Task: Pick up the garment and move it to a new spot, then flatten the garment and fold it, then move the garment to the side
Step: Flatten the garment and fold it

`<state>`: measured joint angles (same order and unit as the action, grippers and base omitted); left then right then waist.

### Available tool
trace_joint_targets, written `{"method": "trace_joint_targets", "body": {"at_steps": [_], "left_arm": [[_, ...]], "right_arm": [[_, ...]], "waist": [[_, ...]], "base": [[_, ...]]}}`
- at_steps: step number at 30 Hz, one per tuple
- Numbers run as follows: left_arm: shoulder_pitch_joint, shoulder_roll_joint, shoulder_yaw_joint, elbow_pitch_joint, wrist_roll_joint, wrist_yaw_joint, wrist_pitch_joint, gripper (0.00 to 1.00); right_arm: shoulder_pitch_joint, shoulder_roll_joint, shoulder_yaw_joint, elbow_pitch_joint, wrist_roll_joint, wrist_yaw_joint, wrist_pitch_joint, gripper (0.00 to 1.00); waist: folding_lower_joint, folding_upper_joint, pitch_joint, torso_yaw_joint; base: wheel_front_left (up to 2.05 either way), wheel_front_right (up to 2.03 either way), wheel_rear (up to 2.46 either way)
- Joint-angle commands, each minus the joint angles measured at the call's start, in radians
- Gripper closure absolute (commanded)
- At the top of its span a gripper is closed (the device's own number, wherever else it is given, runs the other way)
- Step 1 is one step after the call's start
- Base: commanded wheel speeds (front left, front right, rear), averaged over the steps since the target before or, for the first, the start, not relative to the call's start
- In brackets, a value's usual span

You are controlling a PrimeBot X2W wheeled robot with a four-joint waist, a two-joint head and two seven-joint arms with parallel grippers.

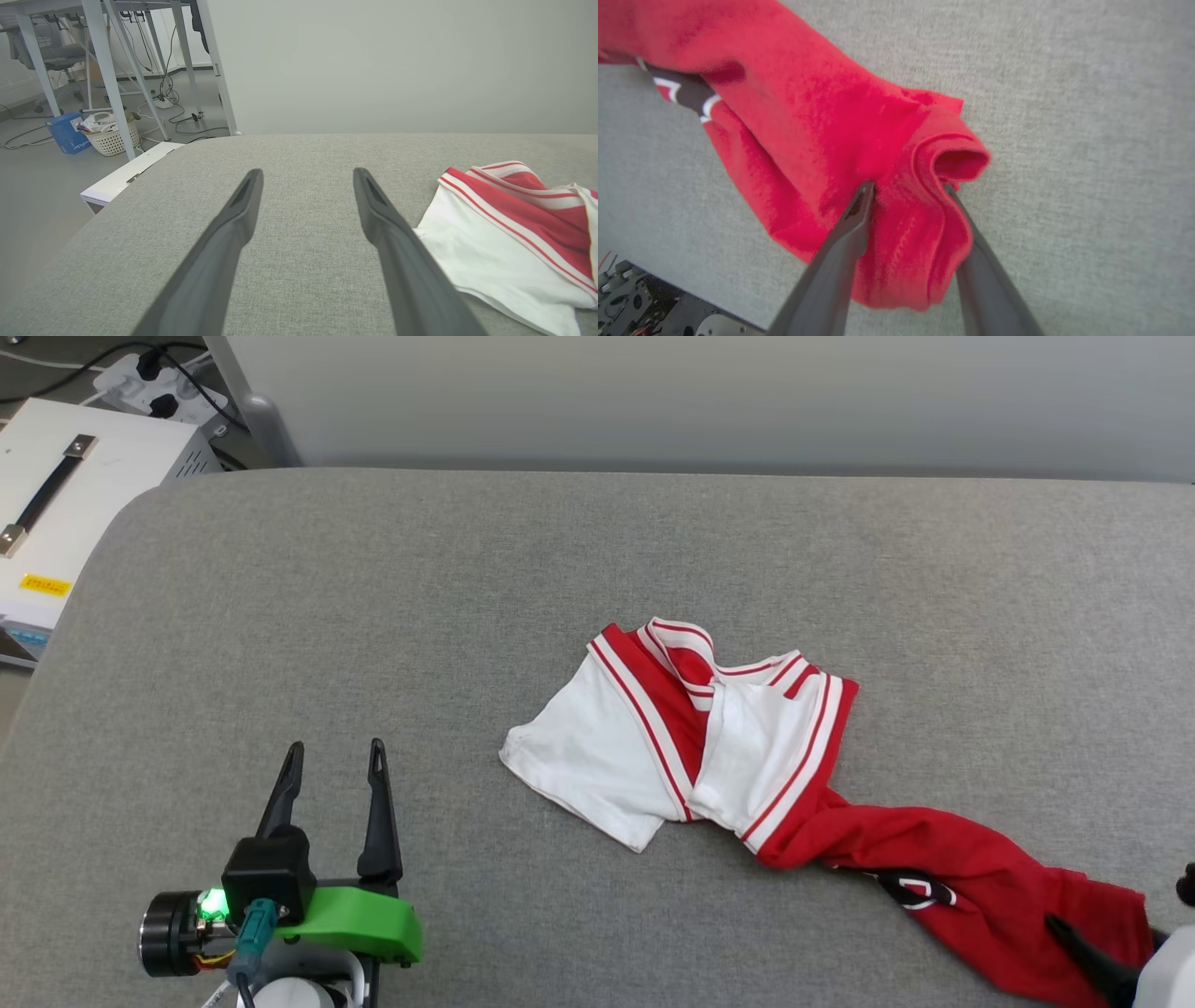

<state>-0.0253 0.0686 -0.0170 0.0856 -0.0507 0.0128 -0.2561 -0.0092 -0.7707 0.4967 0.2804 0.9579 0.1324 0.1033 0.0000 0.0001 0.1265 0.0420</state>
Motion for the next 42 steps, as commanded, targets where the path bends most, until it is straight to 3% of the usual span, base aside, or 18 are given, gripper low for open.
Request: {"method": "trace_joint_targets", "body": {"at_steps": [1, 6, 11, 14, 18, 24, 29, 34, 42], "left_arm": [[0.008, -0.003, 0.003, 0.002, 0.006, -0.004, -0.006, 0.00], [0.009, -0.003, 0.004, -0.001, 0.009, -0.005, -0.006, 0.00], [-0.001, -0.004, 0.004, -0.008, 0.010, -0.006, -0.006, 0.00], [-0.012, -0.005, 0.004, -0.010, 0.010, -0.008, -0.006, 0.00], [-0.032, -0.007, -0.002, -0.011, 0.010, -0.011, -0.006, 0.00], [-0.061, -0.010, -0.011, -0.008, 0.008, -0.012, -0.006, 0.00], [-0.082, -0.013, -0.021, -0.008, 0.002, -0.007, -0.006, 0.00], [-0.112, -0.016, -0.036, -0.011, -0.010, 0.000, -0.006, 0.00], [-0.139, -0.017, -0.039, -0.003, -0.026, 0.010, -0.006, 0.00]], "right_arm": [[-0.019, 0.005, -0.033, -0.032, -0.018, -0.002, -0.023, 0.00], [-0.046, -0.009, -0.159, -0.209, -0.102, -0.002, -0.035, 0.00], [-0.141, -0.001, -0.223, -0.426, -0.204, -0.002, 0.061, 0.00], [-0.245, 0.011, -0.174, -0.519, -0.232, -0.002, 0.153, 0.00], [-0.430, 0.022, 0.016, -0.580, -0.230, -0.002, 0.325, 0.00], [-0.680, 0.054, 0.327, -0.540, -0.128, -0.002, 0.582, 0.00], [-0.807, 0.091, 0.518, -0.466, -0.051, -0.002, 0.742, 0.00], [-0.874, 0.102, 0.659, -0.341, -0.048, -0.002, 0.761, 0.00], [-0.831, 0.094, 0.772, -0.168, -0.061, -0.002, 0.725, 0.00]], "waist": [[0.0000, -0.0001, -0.009, -0.001], [0.0000, -0.0001, -0.018, 0.007], [0.0000, -0.0001, -0.004, 0.021], [0.0000, -0.0001, 0.011, 0.028], [0.0000, -0.0001, 0.037, 0.042], [0.0000, -0.0001, 0.070, 0.066], [0.0000, -0.0001, 0.105, 0.089], [0.0000, -0.0001, 0.156, 0.119], [0.0000, -0.0001, 0.207, 0.138]], "base": [[0.00, 0.00, 0.00], [0.00, 0.00, 0.00], [0.00, 0.00, 0.00], [0.00, 0.00, 0.00], [0.00, 0.00, 0.00], [0.00, 0.00, 0.00], [0.00, 0.00, 0.00], [0.00, 0.00, 0.00], [0.00, 0.00, 0.00]]}}
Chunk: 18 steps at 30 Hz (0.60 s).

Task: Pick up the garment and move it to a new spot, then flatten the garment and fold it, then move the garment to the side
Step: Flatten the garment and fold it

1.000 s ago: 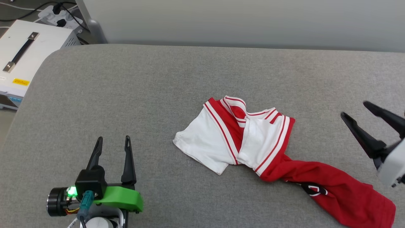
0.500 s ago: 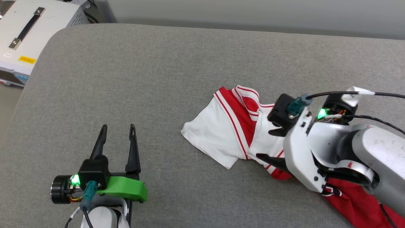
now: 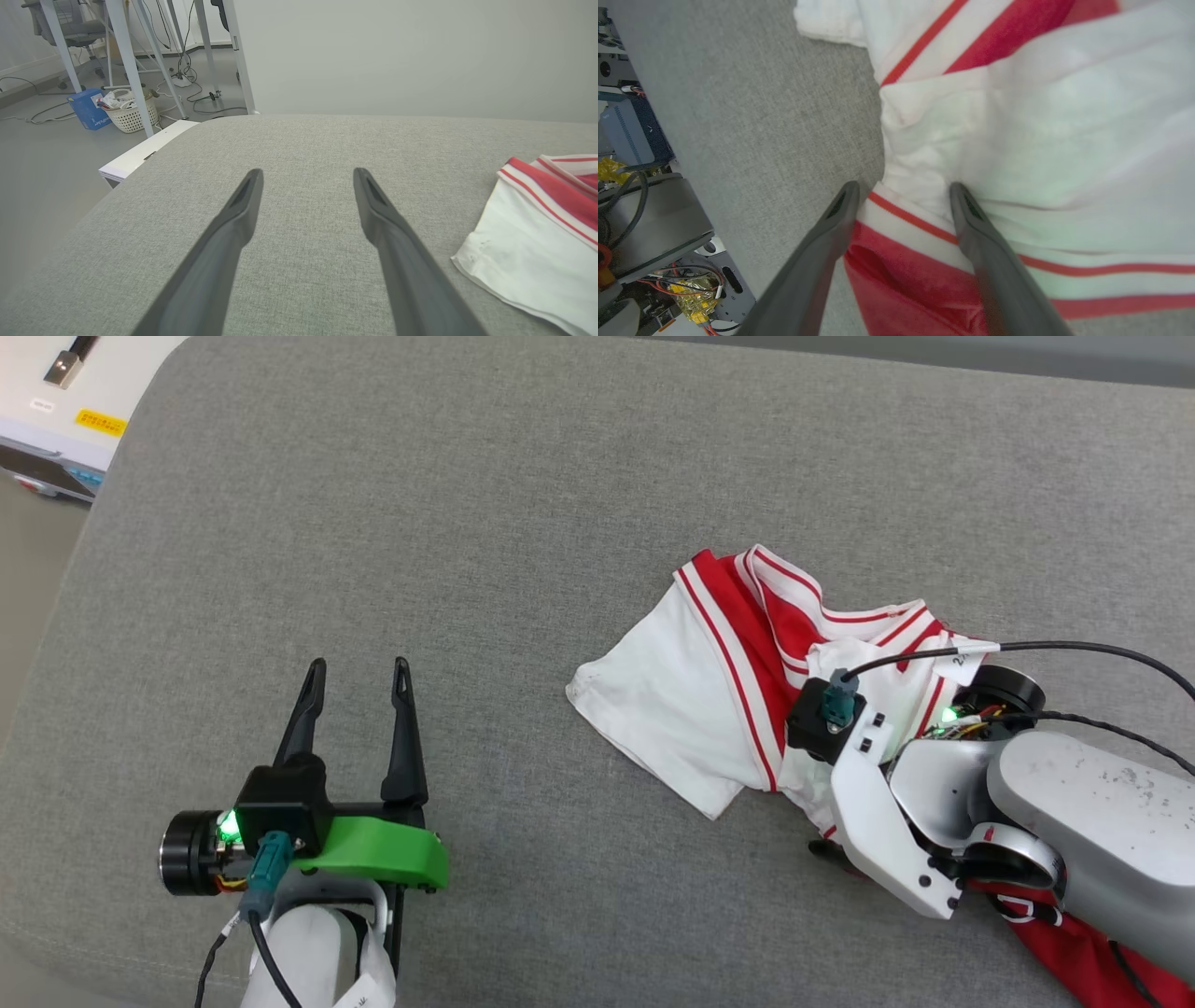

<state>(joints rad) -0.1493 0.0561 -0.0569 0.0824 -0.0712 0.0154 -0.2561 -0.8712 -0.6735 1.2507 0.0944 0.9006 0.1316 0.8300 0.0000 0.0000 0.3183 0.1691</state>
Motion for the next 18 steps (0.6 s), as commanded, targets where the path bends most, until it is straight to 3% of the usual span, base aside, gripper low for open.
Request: {"method": "trace_joint_targets", "body": {"at_steps": [1, 2, 3, 4, 11, 18], "left_arm": [[-0.016, -0.005, 0.002, 0.002, -0.006, 0.008, -0.006, 0.00], [-0.017, -0.005, 0.003, 0.004, -0.006, 0.008, -0.006, 0.00], [-0.018, -0.005, 0.003, 0.006, -0.006, 0.009, -0.006, 0.00], [-0.018, -0.005, 0.004, 0.009, -0.005, 0.009, -0.006, 0.00], [0.010, -0.006, 0.012, 0.019, 0.006, 0.006, -0.006, 0.00], [0.058, -0.005, 0.030, 0.016, 0.017, -0.002, -0.006, 0.00]], "right_arm": [[0.038, -0.003, 0.022, 0.027, -0.006, -0.001, -0.012, 0.00], [0.042, 0.000, 0.024, 0.030, -0.011, -0.001, -0.031, 0.17], [0.041, 0.003, 0.025, 0.027, -0.017, -0.001, -0.059, 0.80], [0.038, 0.007, 0.026, 0.024, -0.021, -0.001, -0.100, 1.00], [0.027, -0.023, -0.008, -0.046, 0.018, -0.001, -0.365, 1.00], [0.133, -0.113, -0.194, -0.116, 0.096, -0.001, -0.572, 1.00]], "waist": [[0.0000, 0.0000, 0.016, 0.010], [0.0000, 0.0000, 0.015, 0.008], [0.0000, 0.0000, 0.013, 0.005], [0.0000, 0.0000, 0.007, 0.001], [0.0000, 0.0000, -0.070, -0.038], [0.0000, 0.0000, -0.136, -0.091]], "base": [[0.00, 0.00, 0.00], [0.00, 0.00, 0.00], [0.00, 0.00, 0.00], [0.00, 0.00, 0.00], [0.00, 0.00, 0.00], [0.00, 0.00, 0.00]]}}
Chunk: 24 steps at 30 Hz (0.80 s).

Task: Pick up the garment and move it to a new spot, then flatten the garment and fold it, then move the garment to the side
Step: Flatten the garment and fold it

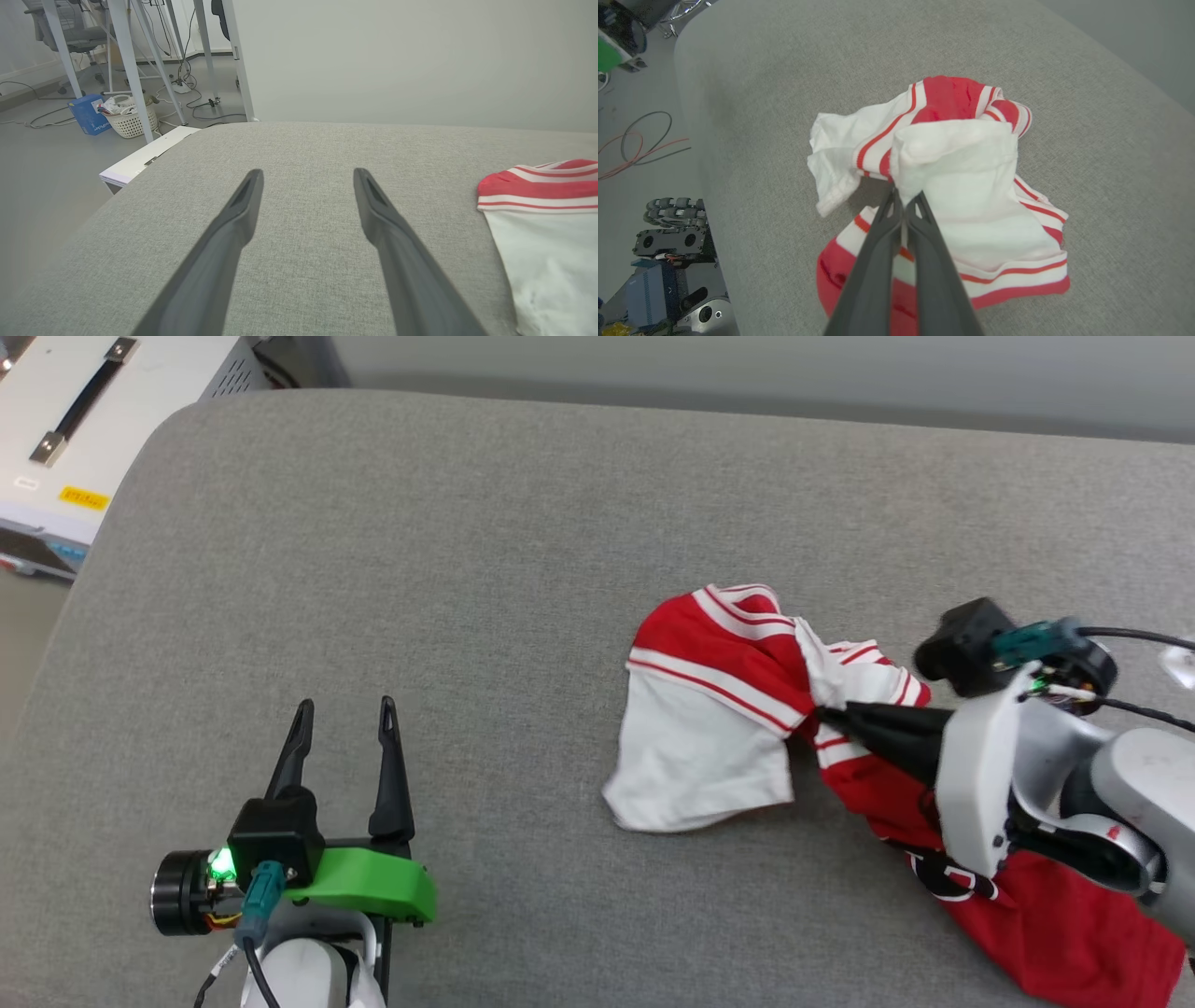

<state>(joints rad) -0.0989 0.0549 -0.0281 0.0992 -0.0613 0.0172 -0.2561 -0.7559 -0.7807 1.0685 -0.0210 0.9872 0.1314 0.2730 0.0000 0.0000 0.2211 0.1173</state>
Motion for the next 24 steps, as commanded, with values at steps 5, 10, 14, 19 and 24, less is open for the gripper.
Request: {"method": "trace_joint_targets", "body": {"at_steps": [5, 10, 14, 19, 24], "left_arm": [[0.020, -0.004, 0.001, -0.001, 0.010, -0.012, -0.006, 0.00], [0.027, -0.004, -0.001, -0.003, 0.012, -0.012, -0.006, 0.00], [0.030, -0.004, -0.006, -0.003, 0.012, -0.011, -0.006, 0.00], [0.025, -0.004, -0.017, 0.001, 0.010, -0.012, -0.006, 0.00], [0.025, -0.005, -0.020, 0.005, 0.009, -0.007, -0.006, 0.00]], "right_arm": [[0.138, -0.048, -0.171, 0.060, 0.049, -0.001, -0.127, 1.00], [0.273, -0.041, -0.346, 0.215, 0.107, -0.001, -0.250, 1.00], [0.366, -0.023, -0.443, 0.367, 0.142, -0.001, -0.318, 1.00], [0.442, 0.016, -0.526, 0.595, 0.154, -0.001, -0.365, 1.00], [0.470, 0.078, -0.538, 0.695, 0.157, -0.001, -0.368, 1.00]], "waist": [[0.0000, 0.0000, -0.048, -0.060], [0.0000, 0.0000, -0.044, -0.069], [0.0000, 0.0000, -0.038, -0.066], [0.0000, 0.0000, -0.029, -0.056], [0.0000, 0.0000, -0.033, -0.055]], "base": [[0.00, 0.00, 0.00], [0.00, 0.00, 0.00], [0.00, 0.00, 0.00], [0.00, 0.00, 0.00], [0.00, 0.00, 0.00]]}}
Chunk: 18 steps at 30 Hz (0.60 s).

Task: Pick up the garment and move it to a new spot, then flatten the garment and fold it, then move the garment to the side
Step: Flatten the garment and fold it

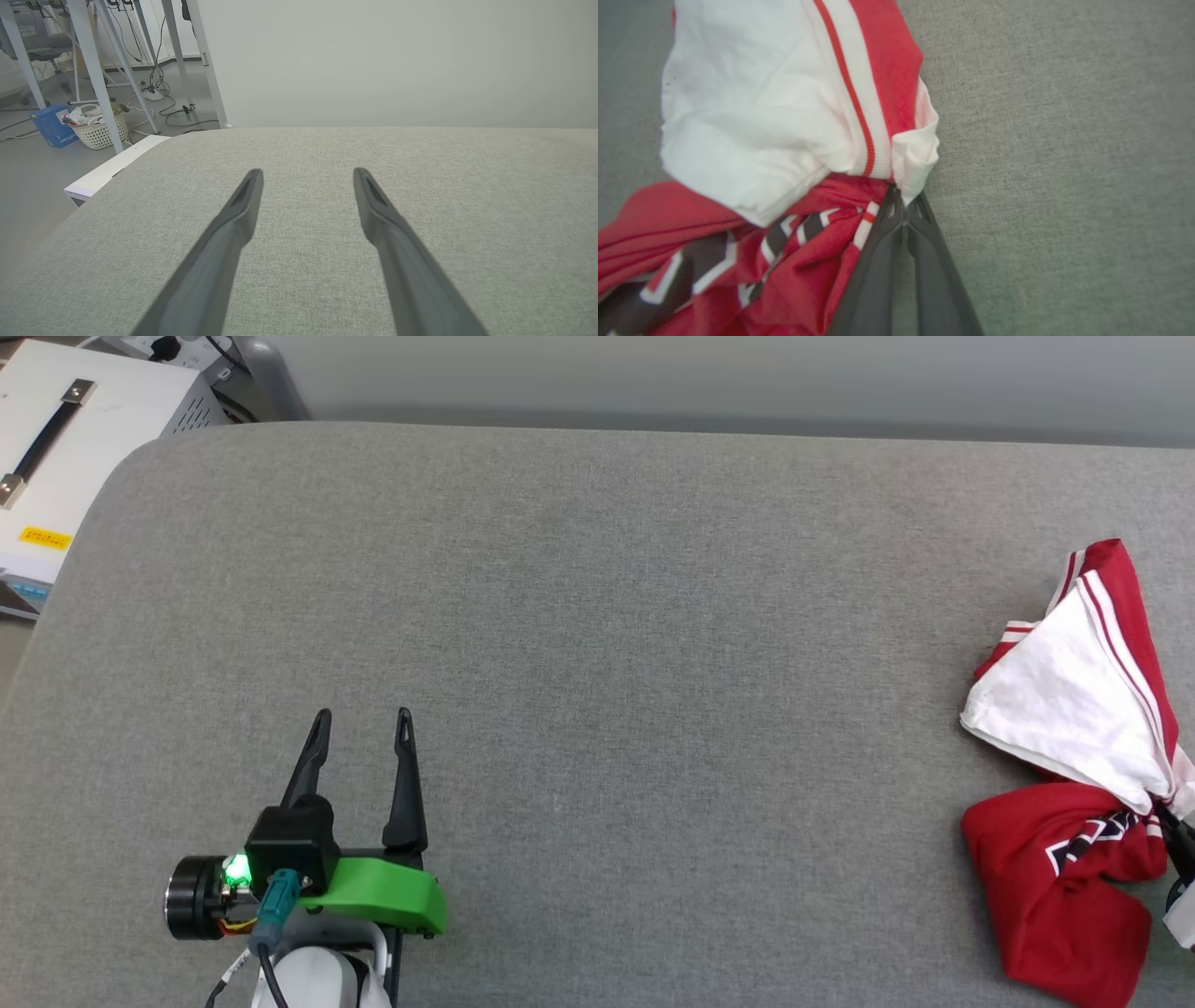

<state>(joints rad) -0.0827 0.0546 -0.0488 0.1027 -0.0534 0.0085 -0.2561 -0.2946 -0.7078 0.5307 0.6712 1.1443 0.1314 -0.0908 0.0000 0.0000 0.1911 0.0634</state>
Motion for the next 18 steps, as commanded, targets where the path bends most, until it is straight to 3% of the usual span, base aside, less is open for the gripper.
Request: {"method": "trace_joint_targets", "body": {"at_steps": [1, 2, 8, 12, 18], "left_arm": [[0.011, -0.004, 0.001, 0.003, 0.002, 0.002, -0.006, 0.00], [0.014, -0.004, 0.002, 0.004, 0.002, 0.002, -0.006, 0.00], [0.032, -0.004, 0.003, 0.005, 0.013, -0.003, -0.006, 0.00], [0.040, -0.004, 0.002, -0.001, 0.016, -0.002, -0.006, 0.00], [0.043, -0.004, -0.004, -0.012, 0.015, 0.003, -0.006, 0.00]], "right_arm": [[0.010, 0.011, -0.003, 0.012, -0.008, -0.001, -0.016, 0.52], [0.010, 0.014, -0.005, 0.012, -0.016, -0.001, -0.030, 0.00], [0.029, -0.029, -0.053, -0.043, -0.106, -0.001, -0.136, 0.00], [0.055, -0.085, -0.121, -0.158, -0.181, -0.001, -0.152, 0.00], [0.069, -0.143, -0.271, -0.433, -0.296, -0.001, -0.043, 0.00]], "waist": [[0.0000, 0.0000, -0.008, -0.002], [0.0000, 0.0000, -0.013, -0.004], [0.0000, 0.0000, -0.046, -0.008], [0.0000, 0.0000, -0.060, -0.011], [0.0000, 0.0000, -0.062, -0.010]], "base": [[0.00, 0.00, 0.00], [0.00, 0.00, 0.00], [0.00, 0.00, 0.00], [0.00, 0.00, 0.00], [0.00, 0.00, 0.00]]}}
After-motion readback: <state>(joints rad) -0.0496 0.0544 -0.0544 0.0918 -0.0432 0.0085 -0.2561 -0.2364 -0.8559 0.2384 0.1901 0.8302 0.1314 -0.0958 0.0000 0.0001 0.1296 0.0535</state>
